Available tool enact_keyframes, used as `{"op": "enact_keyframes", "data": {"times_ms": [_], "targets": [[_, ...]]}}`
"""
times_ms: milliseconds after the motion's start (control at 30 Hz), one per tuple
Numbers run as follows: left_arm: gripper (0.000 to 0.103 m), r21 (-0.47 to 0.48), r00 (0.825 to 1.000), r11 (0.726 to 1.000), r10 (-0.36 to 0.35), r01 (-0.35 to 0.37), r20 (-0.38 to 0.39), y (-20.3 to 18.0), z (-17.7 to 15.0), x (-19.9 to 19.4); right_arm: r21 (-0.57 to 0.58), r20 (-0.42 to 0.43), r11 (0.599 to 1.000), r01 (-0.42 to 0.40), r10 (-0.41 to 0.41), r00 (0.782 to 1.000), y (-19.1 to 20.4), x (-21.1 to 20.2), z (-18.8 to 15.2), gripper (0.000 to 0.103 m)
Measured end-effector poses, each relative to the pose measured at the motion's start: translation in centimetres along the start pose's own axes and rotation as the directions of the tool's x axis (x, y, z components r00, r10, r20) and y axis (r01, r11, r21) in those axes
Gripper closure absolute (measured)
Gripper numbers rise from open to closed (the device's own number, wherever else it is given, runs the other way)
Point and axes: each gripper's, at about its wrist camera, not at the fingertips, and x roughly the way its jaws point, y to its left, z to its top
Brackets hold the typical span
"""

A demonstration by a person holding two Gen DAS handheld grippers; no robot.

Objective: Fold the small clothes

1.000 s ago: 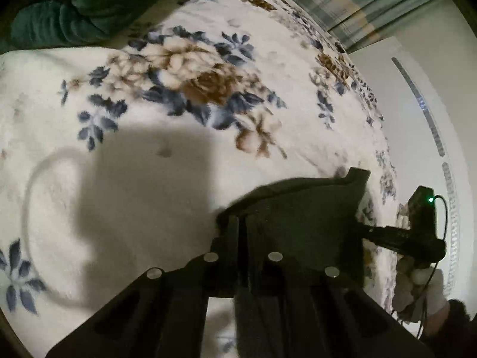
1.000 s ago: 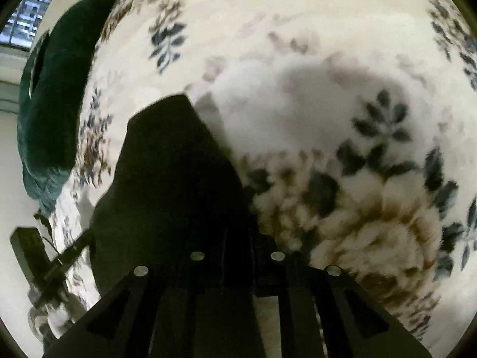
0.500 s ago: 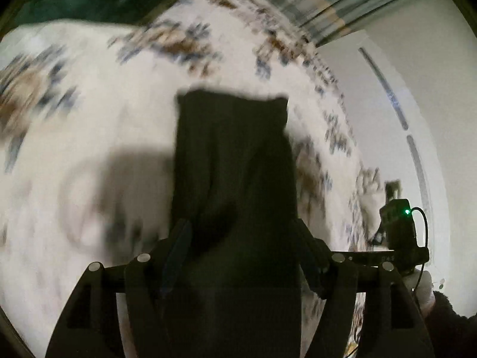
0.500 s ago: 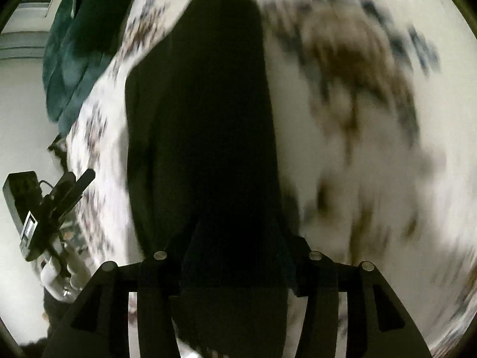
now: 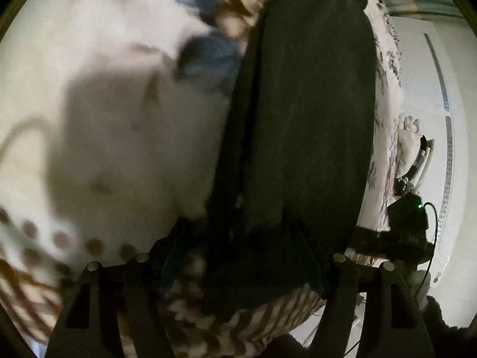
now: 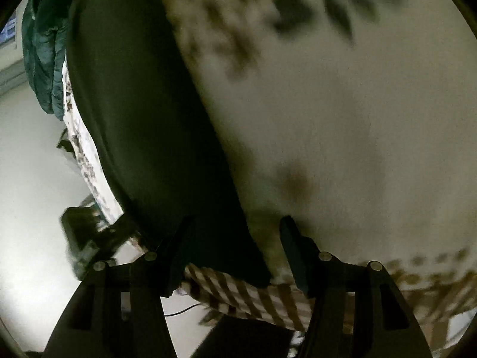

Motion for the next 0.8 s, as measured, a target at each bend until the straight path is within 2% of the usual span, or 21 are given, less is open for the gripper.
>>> {"op": "enact_keyframes", "data": {"times_ms": [67,167,200,233,300,467,567,667,800], "targets": [[0.034,0.013,1.0,1.0,0.003,-0.003,0.024,-0.6,0.0,0.2,0.018,-0.017,0.996,-0.091,0.091,0.996,-0.8,1.7,-0.8,0.042],[0.035,0.057,0.999,0.998,-0.007,0.004,0.046,-1.5,-0.4,0.3,0.028,-0.014,0.987,-0.157,0.158,0.987,-1.1,3.4,-1.6,0.042],[0.055,0.068,0.998,0.998,-0.016,0.012,0.054,-1.8,-0.6,0.2,0.028,0.002,0.985,-0.17,0.17,0.985,-1.0,3.8,-1.8,0.043],[0.097,0.077,0.999,0.997,-0.031,0.027,0.043,-2.1,-0.8,0.3,0.028,0.012,0.985,-0.171,0.17,0.985,-0.8,3.9,-1.8,0.046],[0.095,0.092,0.999,0.995,-0.034,0.031,0.026,-2.5,-1.2,-0.2,0.006,0.041,0.99,-0.14,0.139,0.989,-0.2,3.9,-2.5,0.094],[0.096,0.031,0.989,0.992,-0.124,0.122,0.084,-3.1,-1.7,-3.3,-0.05,0.088,0.987,-0.154,0.158,0.984,2.4,2.2,-3.5,0.094],[0.096,0.013,0.977,0.984,-0.177,0.177,0.119,-4.8,-1.1,-5.1,-0.092,0.111,0.98,-0.177,0.187,0.976,4.7,0.3,-4.3,0.094],[0.096,0.045,0.96,0.976,-0.22,0.215,0.173,-7.4,0.6,-7.5,-0.144,0.154,0.968,-0.204,0.226,0.962,7.9,-2.5,-4.1,0.094],[0.095,0.108,0.922,0.956,-0.29,0.271,0.256,-11.3,5.3,-10.6,-0.198,0.232,0.955,-0.221,0.264,0.936,11.9,-7.3,-1.8,0.094]]}}
